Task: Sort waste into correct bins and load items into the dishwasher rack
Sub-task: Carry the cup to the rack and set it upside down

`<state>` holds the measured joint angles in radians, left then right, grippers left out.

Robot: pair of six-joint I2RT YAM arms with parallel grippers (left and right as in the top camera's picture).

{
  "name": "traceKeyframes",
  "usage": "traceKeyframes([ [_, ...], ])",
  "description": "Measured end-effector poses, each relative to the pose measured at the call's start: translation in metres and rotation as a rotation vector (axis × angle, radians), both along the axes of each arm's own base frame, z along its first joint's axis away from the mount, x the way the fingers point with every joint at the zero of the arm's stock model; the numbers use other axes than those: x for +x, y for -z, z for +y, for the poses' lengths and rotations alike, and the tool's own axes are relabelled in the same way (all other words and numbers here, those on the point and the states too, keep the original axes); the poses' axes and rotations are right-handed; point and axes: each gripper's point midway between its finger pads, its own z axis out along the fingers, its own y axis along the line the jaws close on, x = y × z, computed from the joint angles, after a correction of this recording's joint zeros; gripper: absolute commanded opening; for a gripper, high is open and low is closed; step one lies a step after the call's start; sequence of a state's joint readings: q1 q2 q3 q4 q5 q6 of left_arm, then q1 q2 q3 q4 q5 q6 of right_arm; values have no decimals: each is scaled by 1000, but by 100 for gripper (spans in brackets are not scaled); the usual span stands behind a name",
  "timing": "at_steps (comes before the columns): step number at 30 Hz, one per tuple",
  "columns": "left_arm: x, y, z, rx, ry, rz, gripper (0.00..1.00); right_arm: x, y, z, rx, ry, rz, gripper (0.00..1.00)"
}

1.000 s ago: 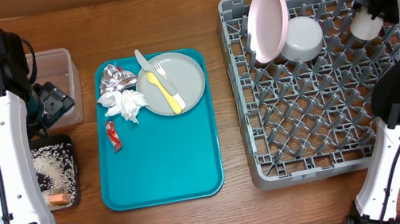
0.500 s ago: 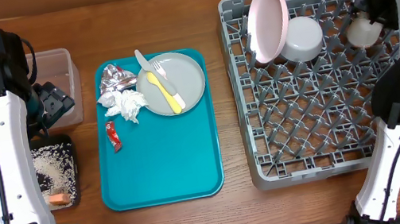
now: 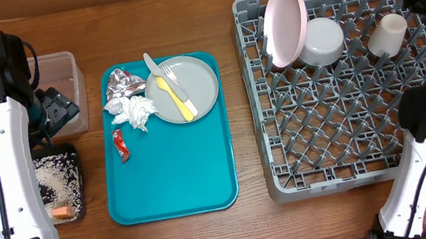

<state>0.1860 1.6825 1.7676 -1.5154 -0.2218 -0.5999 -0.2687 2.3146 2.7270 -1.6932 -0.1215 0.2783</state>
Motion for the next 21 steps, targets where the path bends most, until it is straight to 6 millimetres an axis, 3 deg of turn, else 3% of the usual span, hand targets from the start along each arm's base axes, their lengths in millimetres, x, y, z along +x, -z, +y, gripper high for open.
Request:
traceKeyframes([
  [5, 0, 0, 0, 0, 0, 0, 100, -8, -57, 51, 50, -130, -142, 100],
  [8, 0, 0, 0, 0, 0, 0, 100, -13, -80, 98, 60, -250, -199, 100],
  [10, 0, 0, 0, 0, 0, 0, 100, -19, -91, 142, 72, -365, -228, 100],
  [13, 0, 0, 0, 0, 0, 0, 100, -24, -92, 187, 88, -474, -232, 100],
  [21, 0, 0, 0, 0, 0, 0, 100, -38, -95, 274, 108, -676, -266, 100],
])
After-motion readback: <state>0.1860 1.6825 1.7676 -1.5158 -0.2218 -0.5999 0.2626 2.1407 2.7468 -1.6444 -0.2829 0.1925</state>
